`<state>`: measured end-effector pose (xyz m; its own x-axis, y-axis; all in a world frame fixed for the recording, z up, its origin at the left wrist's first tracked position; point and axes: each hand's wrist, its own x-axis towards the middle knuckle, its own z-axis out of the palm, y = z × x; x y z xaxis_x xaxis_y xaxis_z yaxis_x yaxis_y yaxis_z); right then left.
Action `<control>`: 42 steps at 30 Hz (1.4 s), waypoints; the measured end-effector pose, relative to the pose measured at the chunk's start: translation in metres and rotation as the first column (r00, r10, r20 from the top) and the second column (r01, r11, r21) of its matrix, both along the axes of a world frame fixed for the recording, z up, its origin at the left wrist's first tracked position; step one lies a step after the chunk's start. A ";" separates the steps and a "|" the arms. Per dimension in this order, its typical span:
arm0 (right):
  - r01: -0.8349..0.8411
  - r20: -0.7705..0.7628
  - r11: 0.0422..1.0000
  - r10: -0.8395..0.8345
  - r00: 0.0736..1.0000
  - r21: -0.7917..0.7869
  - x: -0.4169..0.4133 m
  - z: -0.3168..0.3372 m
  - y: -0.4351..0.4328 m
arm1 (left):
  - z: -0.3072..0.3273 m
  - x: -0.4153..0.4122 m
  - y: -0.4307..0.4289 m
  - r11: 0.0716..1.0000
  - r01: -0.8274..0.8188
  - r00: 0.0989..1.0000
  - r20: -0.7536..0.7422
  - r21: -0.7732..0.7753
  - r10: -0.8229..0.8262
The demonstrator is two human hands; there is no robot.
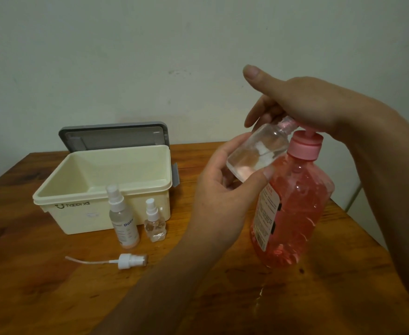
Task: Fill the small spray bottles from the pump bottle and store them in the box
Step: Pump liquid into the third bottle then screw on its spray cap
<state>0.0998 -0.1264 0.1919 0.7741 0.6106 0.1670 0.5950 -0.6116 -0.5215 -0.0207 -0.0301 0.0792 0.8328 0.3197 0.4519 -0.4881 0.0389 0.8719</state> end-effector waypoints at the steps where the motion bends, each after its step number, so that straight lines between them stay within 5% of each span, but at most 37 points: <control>1: 0.000 -0.002 1.000 0.000 1.000 0.002 0.000 0.000 0.000 | 0.000 0.000 0.000 1.000 0.000 1.000 0.000 -0.003 0.000; 42: 0.028 0.007 1.000 -0.028 1.000 -0.009 -0.006 0.006 -0.001 | 0.003 0.000 -0.001 1.000 -0.014 1.000 0.004 -0.017 0.014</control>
